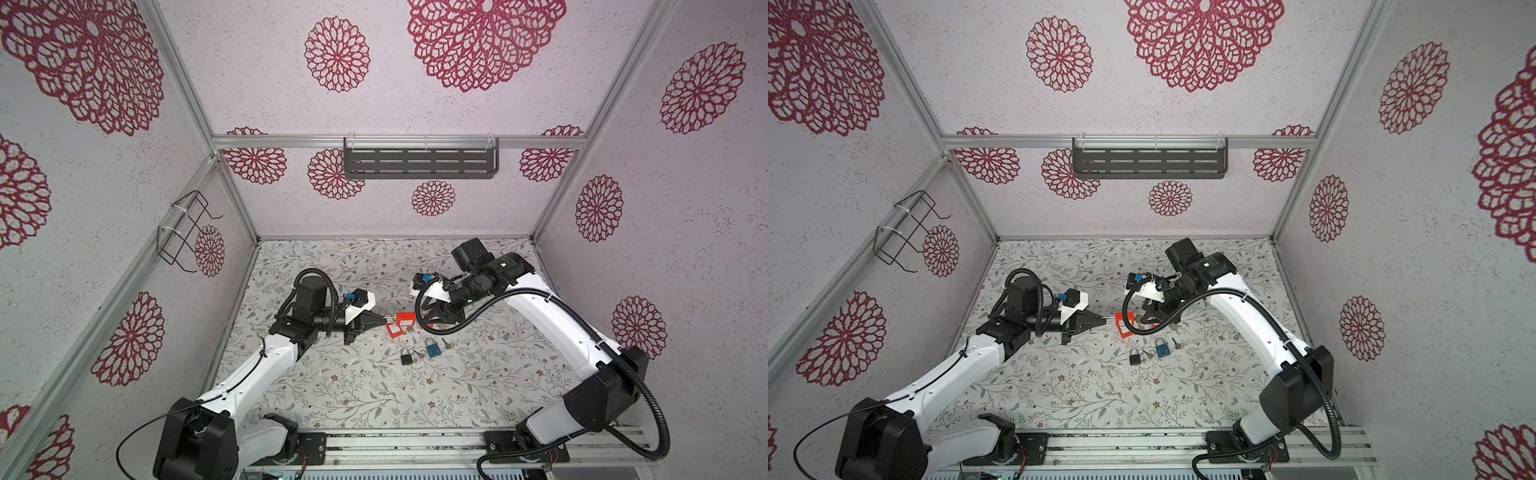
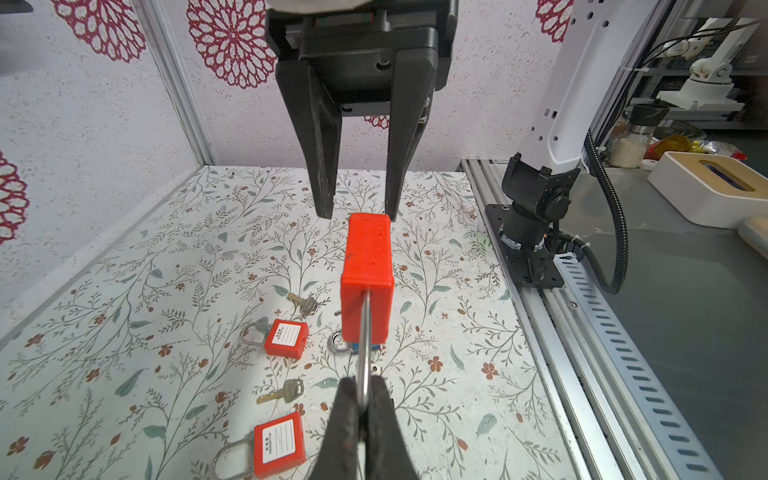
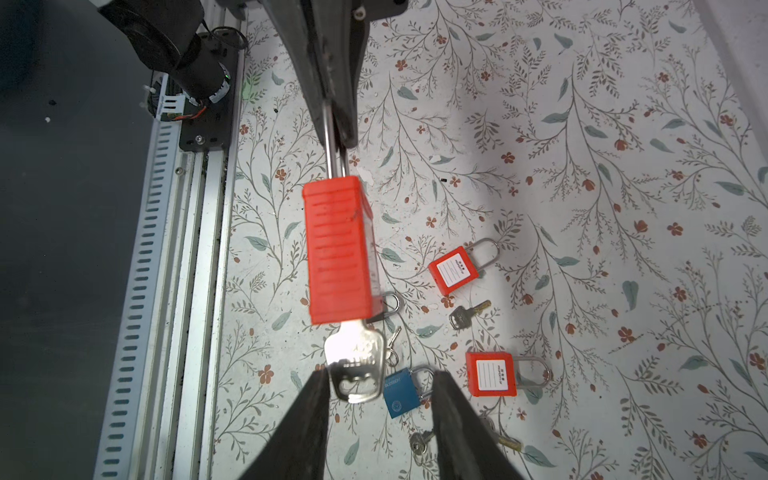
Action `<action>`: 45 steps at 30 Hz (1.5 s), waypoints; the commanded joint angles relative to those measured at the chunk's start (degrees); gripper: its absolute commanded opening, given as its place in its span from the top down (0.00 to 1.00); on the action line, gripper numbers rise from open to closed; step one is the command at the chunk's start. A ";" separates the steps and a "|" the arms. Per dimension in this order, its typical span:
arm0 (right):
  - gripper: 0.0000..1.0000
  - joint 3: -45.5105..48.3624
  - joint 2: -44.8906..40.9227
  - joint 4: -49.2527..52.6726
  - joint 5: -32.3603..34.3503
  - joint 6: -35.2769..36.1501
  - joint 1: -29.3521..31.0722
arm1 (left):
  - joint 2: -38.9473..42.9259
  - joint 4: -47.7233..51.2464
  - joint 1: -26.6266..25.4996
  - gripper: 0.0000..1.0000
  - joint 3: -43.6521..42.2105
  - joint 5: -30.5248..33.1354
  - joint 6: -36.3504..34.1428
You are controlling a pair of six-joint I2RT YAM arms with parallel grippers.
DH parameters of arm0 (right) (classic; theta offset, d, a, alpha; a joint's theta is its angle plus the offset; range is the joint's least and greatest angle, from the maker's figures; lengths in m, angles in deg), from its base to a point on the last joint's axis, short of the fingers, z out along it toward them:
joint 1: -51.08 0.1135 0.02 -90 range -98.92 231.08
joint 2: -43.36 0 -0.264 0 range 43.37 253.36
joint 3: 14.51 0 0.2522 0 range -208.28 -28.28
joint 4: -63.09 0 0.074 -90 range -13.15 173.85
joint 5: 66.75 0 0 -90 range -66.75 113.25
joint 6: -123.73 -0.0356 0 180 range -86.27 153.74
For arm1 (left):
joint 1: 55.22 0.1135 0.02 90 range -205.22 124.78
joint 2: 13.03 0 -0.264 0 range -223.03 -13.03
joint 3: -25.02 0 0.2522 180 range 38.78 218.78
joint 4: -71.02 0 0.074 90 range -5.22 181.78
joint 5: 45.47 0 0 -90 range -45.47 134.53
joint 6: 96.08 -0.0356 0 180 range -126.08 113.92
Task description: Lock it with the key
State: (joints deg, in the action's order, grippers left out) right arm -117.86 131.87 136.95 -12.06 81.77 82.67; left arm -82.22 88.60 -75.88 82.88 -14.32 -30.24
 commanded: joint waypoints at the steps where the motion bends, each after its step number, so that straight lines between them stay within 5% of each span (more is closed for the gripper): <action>1: 0.61 -2.12 0.90 0.90 -2.66 -1.85 0.09 | 0.11 -0.31 -0.77 1.00 1.52 -1.18 -1.19; 10: 0.64 -2.53 3.49 1.25 -1.68 -2.15 1.27 | 0.11 -1.40 -1.39 1.00 1.17 -1.18 -0.62; 16: 0.78 -2.41 3.21 1.51 -1.89 -0.26 1.63 | -0.20 -1.72 -1.39 1.00 1.08 -0.99 0.09; 28: 0.86 1.19 -0.12 -1.51 2.63 1.25 2.64 | -0.95 -2.41 -1.38 1.00 0.90 -1.44 2.16; 45: 0.87 8.21 -6.76 -10.65 5.86 3.20 3.47 | -1.30 -3.29 -1.27 1.00 0.46 -2.76 3.16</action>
State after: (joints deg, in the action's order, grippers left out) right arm -109.29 127.28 128.53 -5.96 83.38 85.91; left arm -83.25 87.13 -76.71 82.88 -14.76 -27.14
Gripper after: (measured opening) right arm 0.134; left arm 0.059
